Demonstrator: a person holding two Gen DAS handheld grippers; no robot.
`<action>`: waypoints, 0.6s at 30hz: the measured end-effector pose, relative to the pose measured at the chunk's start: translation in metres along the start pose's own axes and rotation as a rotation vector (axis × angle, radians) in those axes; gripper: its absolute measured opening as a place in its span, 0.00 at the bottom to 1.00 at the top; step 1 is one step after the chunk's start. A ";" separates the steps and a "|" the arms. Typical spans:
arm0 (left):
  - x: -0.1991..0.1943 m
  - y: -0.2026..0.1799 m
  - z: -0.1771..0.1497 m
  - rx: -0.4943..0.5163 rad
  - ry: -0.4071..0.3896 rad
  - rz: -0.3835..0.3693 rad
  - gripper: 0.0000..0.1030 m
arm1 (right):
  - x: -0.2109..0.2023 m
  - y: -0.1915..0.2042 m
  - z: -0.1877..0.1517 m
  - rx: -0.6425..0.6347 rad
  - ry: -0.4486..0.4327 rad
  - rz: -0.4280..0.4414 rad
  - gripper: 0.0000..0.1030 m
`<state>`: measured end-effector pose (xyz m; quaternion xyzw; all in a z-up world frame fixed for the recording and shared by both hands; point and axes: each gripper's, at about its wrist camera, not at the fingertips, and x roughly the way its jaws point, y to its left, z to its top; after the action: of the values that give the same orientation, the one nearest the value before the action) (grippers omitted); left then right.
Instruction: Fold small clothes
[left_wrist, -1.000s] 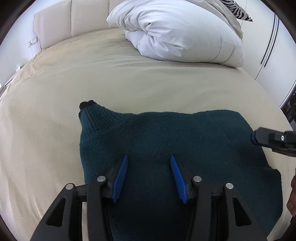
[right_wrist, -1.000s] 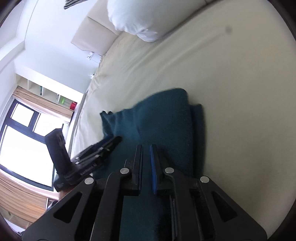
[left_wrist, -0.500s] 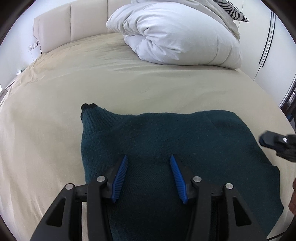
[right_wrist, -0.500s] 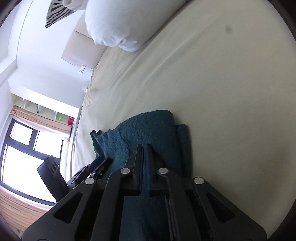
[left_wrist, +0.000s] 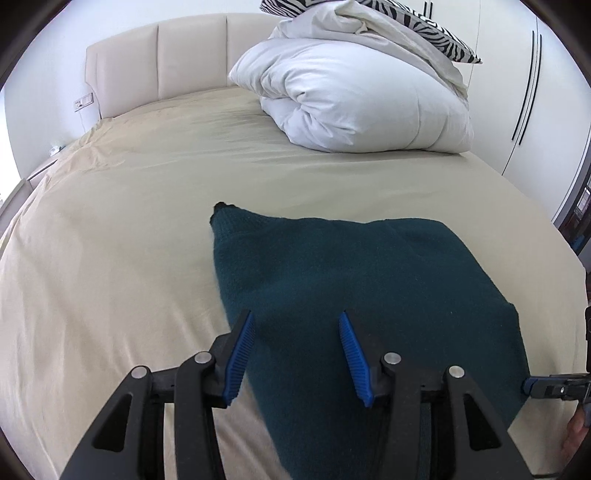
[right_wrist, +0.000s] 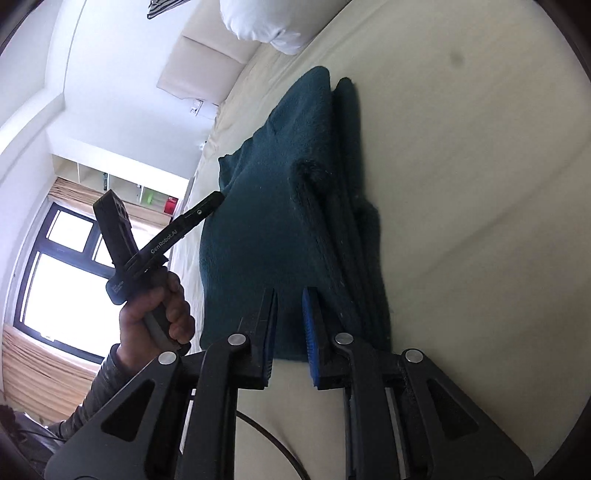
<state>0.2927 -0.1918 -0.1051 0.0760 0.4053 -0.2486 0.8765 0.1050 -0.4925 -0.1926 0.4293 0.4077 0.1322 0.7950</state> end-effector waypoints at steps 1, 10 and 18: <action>-0.006 0.004 -0.005 -0.023 -0.003 0.002 0.51 | -0.006 0.004 -0.002 -0.016 -0.007 -0.018 0.15; 0.005 0.045 -0.044 -0.410 0.151 -0.254 0.69 | -0.030 0.027 0.049 -0.063 -0.120 -0.100 0.81; 0.030 0.034 -0.040 -0.424 0.201 -0.281 0.76 | 0.035 -0.011 0.093 0.042 0.031 -0.074 0.66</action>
<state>0.2992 -0.1599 -0.1559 -0.1417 0.5399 -0.2688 0.7849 0.1965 -0.5327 -0.1925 0.4285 0.4385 0.1007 0.7836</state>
